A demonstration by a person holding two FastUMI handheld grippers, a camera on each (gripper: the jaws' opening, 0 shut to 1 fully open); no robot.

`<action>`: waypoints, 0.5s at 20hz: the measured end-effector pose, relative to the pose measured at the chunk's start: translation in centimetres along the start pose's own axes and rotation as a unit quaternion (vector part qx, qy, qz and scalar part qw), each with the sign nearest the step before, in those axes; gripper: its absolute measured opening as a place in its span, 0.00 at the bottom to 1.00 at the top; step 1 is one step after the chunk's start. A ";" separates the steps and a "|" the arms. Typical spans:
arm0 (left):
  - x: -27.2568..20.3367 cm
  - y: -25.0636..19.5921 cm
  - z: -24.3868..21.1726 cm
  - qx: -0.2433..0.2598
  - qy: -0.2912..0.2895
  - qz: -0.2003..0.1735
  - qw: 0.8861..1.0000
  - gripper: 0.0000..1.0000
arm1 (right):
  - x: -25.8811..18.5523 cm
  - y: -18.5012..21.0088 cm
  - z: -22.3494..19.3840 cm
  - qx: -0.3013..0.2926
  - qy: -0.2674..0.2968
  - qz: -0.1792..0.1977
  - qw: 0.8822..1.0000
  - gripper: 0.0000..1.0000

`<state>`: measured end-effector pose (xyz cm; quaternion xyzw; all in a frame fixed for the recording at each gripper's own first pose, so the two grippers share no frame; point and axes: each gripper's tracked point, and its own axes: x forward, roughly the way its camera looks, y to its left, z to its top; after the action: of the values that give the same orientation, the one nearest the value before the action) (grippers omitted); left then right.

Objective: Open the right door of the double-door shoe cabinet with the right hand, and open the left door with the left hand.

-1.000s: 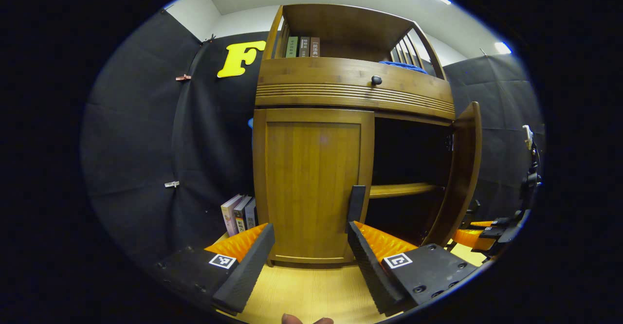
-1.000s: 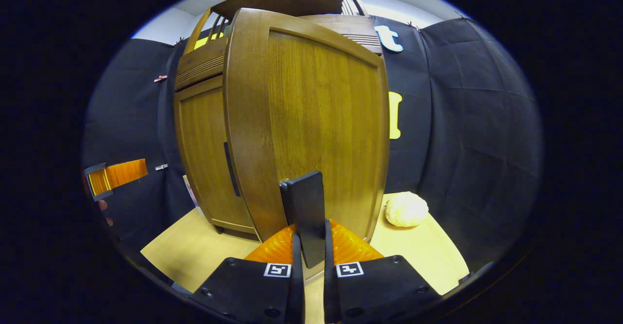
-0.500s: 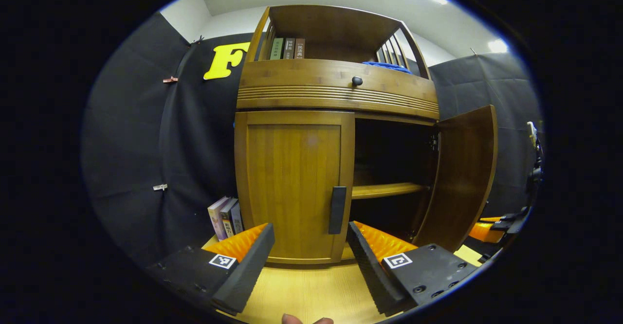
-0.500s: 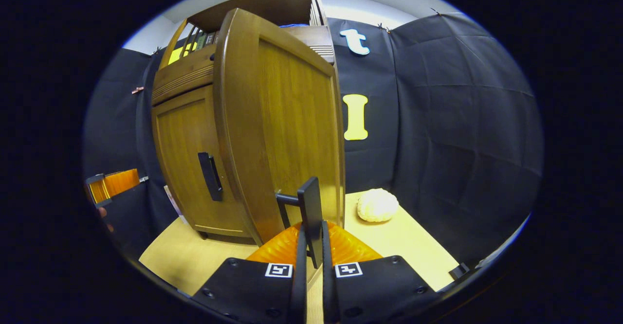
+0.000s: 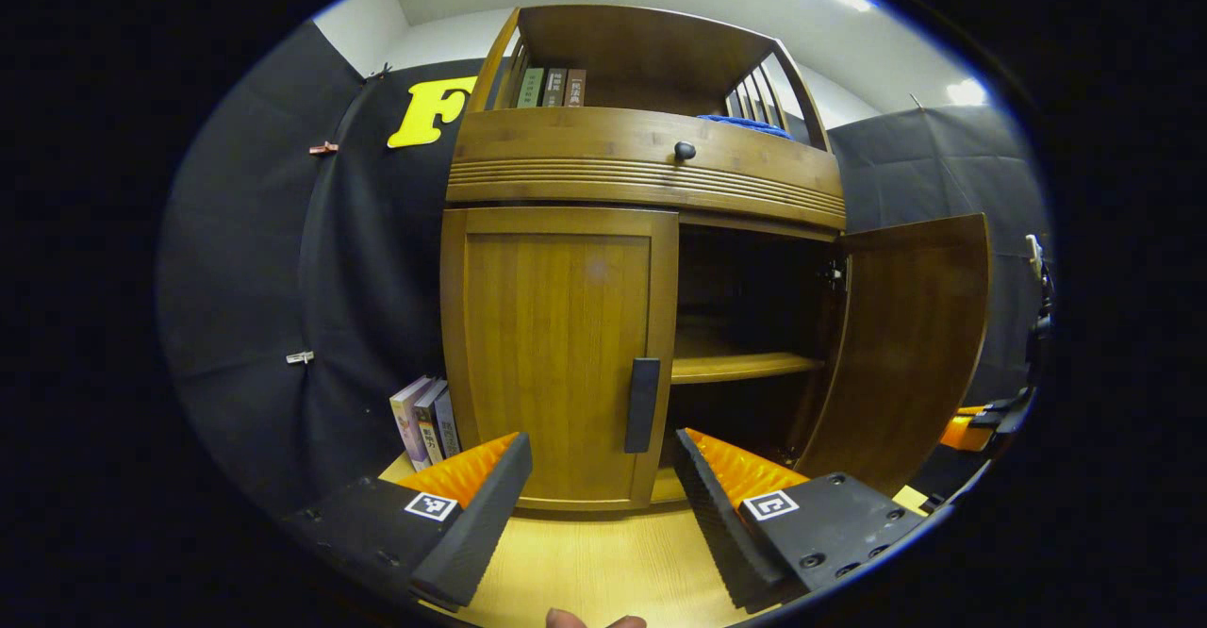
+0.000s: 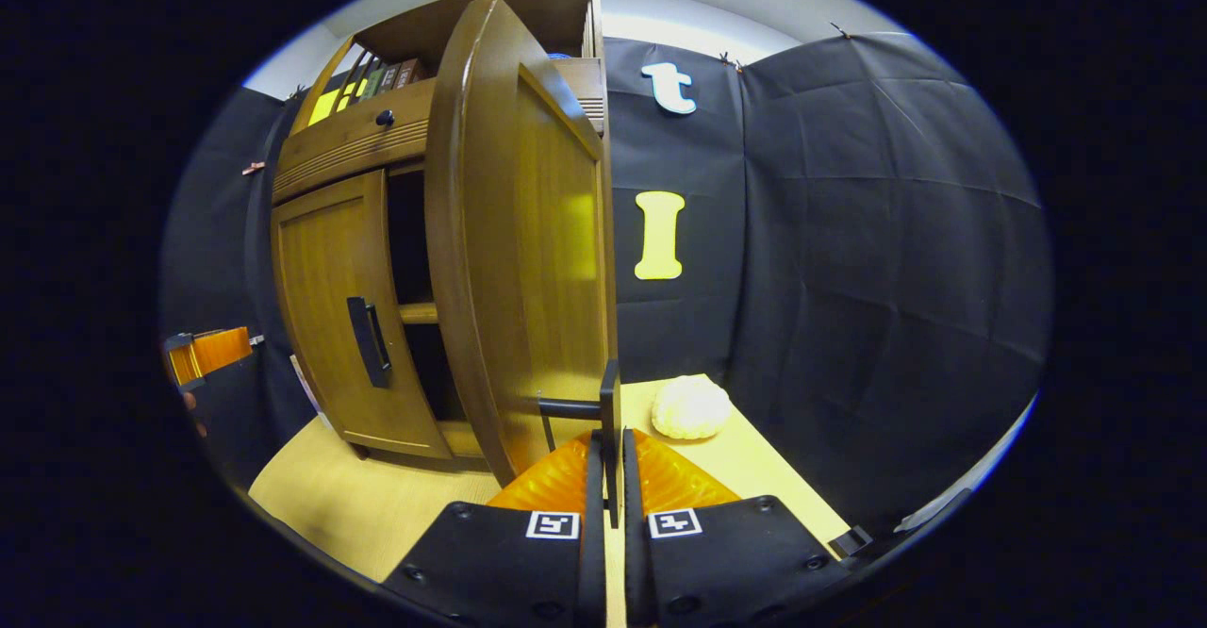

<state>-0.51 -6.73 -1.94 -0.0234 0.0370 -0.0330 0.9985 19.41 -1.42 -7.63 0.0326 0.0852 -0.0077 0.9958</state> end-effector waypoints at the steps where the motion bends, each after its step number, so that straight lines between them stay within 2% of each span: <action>1: 0.1 -0.1 -0.1 -0.001 0.001 -0.001 1.000 0.94 | -0.1 -0.4 0.0 0.001 0.004 0.011 1.000 0.12; 5: 0.5 -0.8 -0.1 0.000 0.002 -0.007 1.000 0.94 | -1.0 -3.9 1.2 0.001 -0.010 0.025 1.000 0.12; 10: 1.0 -1.7 0.2 0.005 0.001 -0.016 1.000 0.94 | -2.0 -8.7 2.1 0.021 -0.028 -0.018 0.999 0.12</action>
<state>0.42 -8.48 -1.75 -0.0188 0.0375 -0.0494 0.9979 17.60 -10.22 -5.77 0.0519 0.0581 -0.0280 0.9966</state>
